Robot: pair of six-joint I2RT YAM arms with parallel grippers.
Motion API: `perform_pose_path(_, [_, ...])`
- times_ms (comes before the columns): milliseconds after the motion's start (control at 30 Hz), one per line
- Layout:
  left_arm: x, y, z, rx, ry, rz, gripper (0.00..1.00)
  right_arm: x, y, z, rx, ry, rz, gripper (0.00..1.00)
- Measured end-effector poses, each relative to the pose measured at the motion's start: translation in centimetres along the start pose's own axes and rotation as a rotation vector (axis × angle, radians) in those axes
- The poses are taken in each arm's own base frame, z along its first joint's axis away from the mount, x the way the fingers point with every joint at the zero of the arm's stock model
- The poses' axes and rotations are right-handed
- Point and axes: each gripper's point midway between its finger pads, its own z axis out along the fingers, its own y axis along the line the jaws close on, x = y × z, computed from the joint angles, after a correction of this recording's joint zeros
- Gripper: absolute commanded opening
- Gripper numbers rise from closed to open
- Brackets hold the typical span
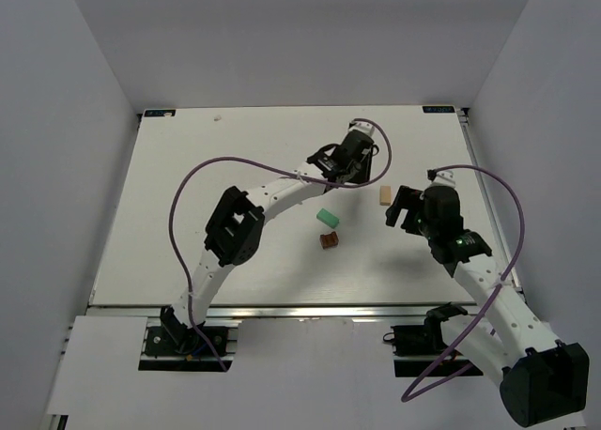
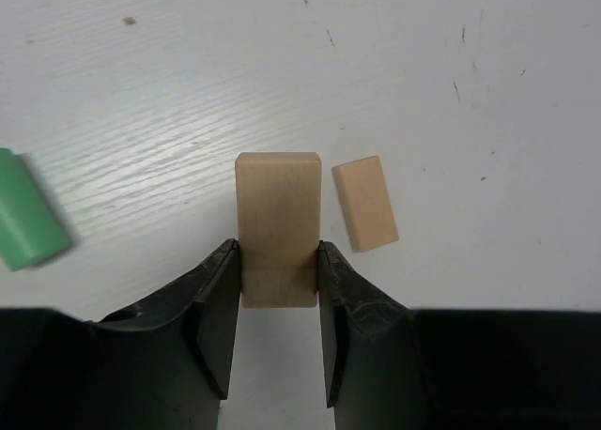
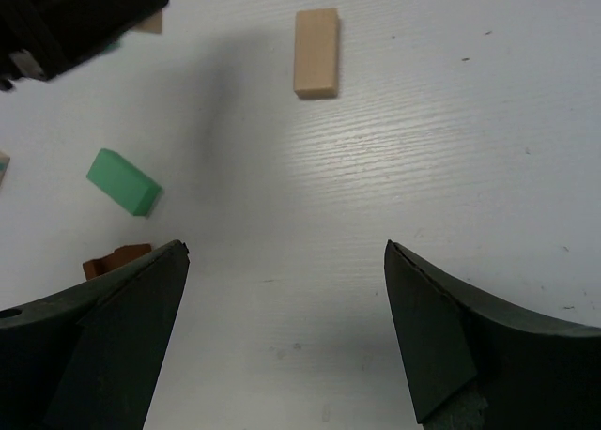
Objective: Build the wood block tower
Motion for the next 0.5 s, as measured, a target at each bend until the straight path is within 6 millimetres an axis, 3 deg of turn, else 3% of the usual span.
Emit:
perform_pose_path(133, [2.2, -1.3, 2.4, -0.018, 0.022, -0.026, 0.16, -0.9, -0.9, -0.2, 0.053, -0.046, 0.033, 0.89])
perform_pose_path(300, [5.3, -0.3, 4.8, -0.089, 0.054, -0.070, 0.16, -1.2, -2.1, -0.2, 0.106, -0.069, 0.073, 0.89])
perform_pose_path(500, [5.6, 0.2, 5.3, -0.142, 0.031, -0.091, 0.18, -1.0, -2.7, -0.1, 0.123, -0.065, 0.085, 0.90])
